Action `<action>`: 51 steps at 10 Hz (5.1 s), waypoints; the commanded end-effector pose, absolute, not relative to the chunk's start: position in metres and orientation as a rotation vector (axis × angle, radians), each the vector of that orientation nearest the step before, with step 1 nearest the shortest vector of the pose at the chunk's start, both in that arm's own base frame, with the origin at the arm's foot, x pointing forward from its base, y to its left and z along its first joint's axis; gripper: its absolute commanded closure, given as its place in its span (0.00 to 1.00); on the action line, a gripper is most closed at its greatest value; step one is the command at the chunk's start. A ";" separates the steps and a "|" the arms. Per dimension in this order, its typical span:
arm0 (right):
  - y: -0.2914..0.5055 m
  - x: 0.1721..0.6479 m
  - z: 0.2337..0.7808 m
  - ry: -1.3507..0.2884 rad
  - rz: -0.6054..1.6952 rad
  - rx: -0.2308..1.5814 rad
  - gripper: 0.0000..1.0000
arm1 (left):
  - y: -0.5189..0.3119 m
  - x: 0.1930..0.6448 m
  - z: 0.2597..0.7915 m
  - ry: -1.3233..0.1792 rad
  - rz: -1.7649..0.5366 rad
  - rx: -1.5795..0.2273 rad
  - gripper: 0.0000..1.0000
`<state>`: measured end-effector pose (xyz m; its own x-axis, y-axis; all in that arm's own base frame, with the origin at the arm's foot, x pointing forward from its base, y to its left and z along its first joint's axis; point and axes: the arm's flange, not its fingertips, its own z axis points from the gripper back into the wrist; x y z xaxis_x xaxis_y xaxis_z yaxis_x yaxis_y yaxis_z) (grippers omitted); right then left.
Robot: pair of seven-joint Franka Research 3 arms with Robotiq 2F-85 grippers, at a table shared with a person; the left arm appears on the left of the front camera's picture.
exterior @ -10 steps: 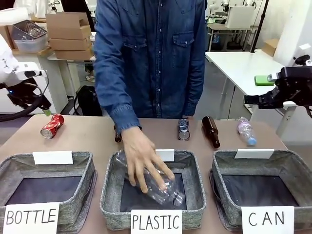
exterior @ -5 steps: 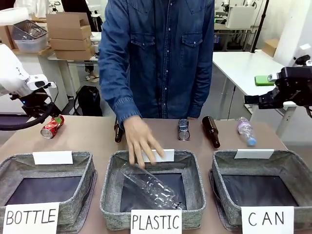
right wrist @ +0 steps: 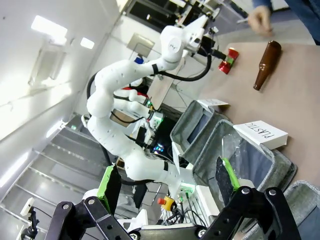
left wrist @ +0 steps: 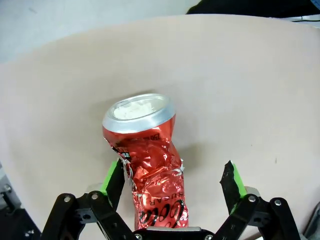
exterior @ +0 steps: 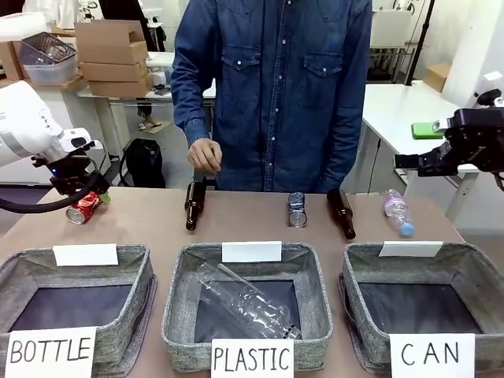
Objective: Sort the can waste into the basket.
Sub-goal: Pick up the can waste from the table and place it in the right Fabric basket.
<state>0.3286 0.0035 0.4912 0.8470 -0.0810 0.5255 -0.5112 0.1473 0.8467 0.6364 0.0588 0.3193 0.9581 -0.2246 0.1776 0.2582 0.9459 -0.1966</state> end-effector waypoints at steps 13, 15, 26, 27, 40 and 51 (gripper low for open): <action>0.005 0.333 0.492 -0.545 0.347 1.420 0.00 | 0.038 0.598 0.374 -0.173 -0.233 -0.167 1.00; 0.005 0.333 0.492 -0.545 0.347 1.420 0.00 | 0.013 0.536 0.450 -0.155 -0.313 -0.296 1.00; 0.005 0.333 0.492 -0.545 0.347 1.420 0.00 | -0.087 0.291 0.559 -0.252 -1.286 -0.480 1.00; 0.005 0.333 0.492 -0.545 0.347 1.420 0.00 | -0.087 0.291 0.559 -0.252 -1.286 -0.480 1.00; -0.187 0.239 0.550 -0.814 0.077 0.779 0.00 | -0.682 0.262 0.527 -0.193 -2.265 -0.158 1.00; -0.187 0.239 0.550 -0.814 0.077 0.779 0.00 | -0.705 0.275 0.497 -0.057 -2.209 -0.117 0.00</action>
<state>0.2405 -0.1879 0.5487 0.6919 -0.2116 0.6903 -0.3673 0.7200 0.5889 0.2693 -0.6921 0.4866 -0.6049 -0.7856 0.1302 0.7916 -0.6110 -0.0082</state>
